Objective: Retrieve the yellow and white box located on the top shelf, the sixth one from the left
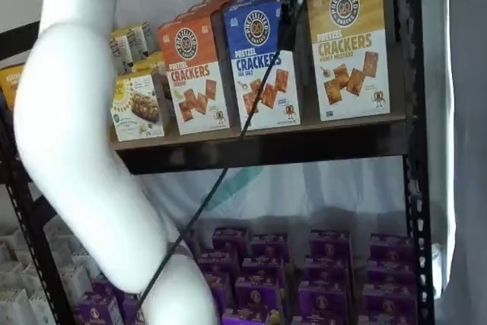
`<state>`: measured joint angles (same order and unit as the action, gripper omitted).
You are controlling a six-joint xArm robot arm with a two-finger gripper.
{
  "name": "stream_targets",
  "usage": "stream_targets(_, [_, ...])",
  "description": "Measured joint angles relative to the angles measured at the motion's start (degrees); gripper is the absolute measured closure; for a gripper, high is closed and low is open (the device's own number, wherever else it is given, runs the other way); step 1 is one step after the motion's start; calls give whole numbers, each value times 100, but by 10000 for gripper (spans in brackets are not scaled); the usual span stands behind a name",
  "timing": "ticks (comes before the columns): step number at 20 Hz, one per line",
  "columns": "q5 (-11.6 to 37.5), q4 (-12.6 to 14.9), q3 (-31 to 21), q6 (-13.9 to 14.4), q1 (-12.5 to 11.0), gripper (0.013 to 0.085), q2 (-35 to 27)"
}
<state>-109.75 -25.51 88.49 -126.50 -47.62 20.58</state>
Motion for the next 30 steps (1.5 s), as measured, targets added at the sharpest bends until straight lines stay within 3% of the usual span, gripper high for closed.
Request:
stream_targets(7, [426, -1198, -190, 120, -459, 130, 105])
stream_targets(10, [862, -1534, -435, 120, -510, 130, 264])
stream_targets(13, [1432, -1691, -649, 42, -436, 130, 365])
stream_targets(16, [1771, -1666, -554, -15, -320, 130, 199])
stream_targets(24, [2028, -1364, -232, -12, -53, 130, -147])
stream_targets(27, [2231, -1112, -212, -36, 130, 130, -186])
stream_targets(30, [2138, -768, -14, 10, 275, 130, -326])
